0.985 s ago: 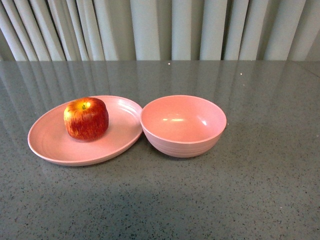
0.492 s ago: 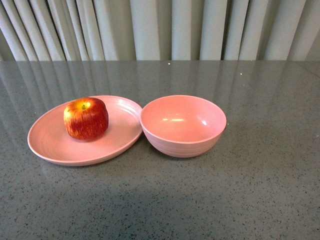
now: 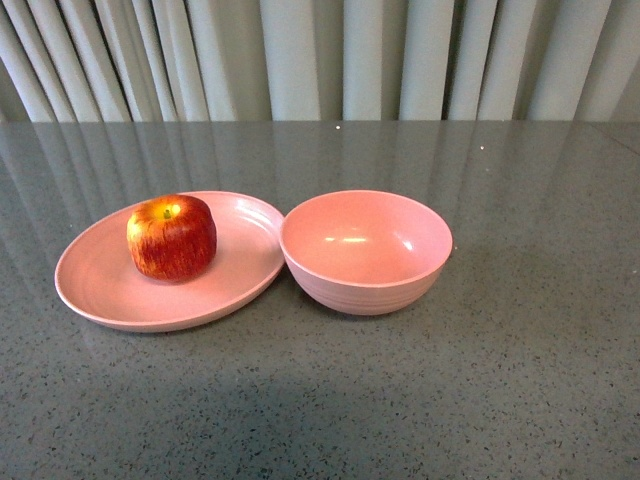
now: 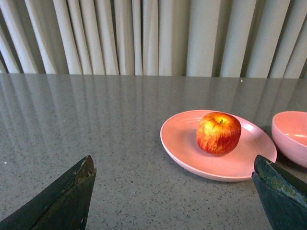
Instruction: Move apple from plate to bowl
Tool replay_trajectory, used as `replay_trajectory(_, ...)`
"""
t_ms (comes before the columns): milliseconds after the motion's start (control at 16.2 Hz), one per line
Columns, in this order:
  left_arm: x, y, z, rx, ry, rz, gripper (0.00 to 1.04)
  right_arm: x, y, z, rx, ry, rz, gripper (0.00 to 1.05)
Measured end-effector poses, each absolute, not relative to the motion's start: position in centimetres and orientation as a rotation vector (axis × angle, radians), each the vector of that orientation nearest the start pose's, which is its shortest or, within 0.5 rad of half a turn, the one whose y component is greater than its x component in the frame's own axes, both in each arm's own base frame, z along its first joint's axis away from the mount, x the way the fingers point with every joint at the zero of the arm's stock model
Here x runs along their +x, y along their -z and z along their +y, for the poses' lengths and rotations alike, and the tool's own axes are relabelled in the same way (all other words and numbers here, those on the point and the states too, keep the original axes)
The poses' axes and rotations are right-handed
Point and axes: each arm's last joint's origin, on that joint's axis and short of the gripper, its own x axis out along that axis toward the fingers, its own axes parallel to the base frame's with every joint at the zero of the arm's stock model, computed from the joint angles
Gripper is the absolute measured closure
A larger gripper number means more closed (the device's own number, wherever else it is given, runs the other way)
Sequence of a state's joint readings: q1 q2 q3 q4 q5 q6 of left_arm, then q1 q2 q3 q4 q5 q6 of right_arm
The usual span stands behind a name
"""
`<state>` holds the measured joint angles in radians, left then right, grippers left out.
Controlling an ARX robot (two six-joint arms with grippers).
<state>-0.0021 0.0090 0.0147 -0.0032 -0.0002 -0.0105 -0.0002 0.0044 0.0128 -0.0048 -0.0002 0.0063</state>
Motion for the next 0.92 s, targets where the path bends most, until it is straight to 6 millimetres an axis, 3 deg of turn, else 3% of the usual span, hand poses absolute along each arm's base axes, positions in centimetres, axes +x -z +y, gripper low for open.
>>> replay_trajectory(246,9.7,-16.8,0.0,-0.010,0.002,-0.002,0.07,9.7,-16.7,0.0,0.006,0.000,-0.004,0.07)
replay_trajectory(308,9.7,-16.6,-0.1,-0.014,-0.006,0.047,0.07,9.7,-16.7,0.0,0.006,0.000,-0.004,0.07)
replay_trajectory(431,9.9,-16.9,-0.3,-0.007,-0.112,0.327,0.07,9.7,-16.7,0.0,0.005,-0.001,-0.004,0.07)
replay_trajectory(615,10.4,-19.0,-0.5,-0.030,-0.105,0.246,0.07,9.7,-16.7,0.0,0.006,0.000,-0.004,0.07)
replay_trajectory(923,16.0,-22.7,-2.2,-0.034,0.102,0.155,0.07,9.7,-16.7,0.0,0.006,0.000,-0.004,0.07)
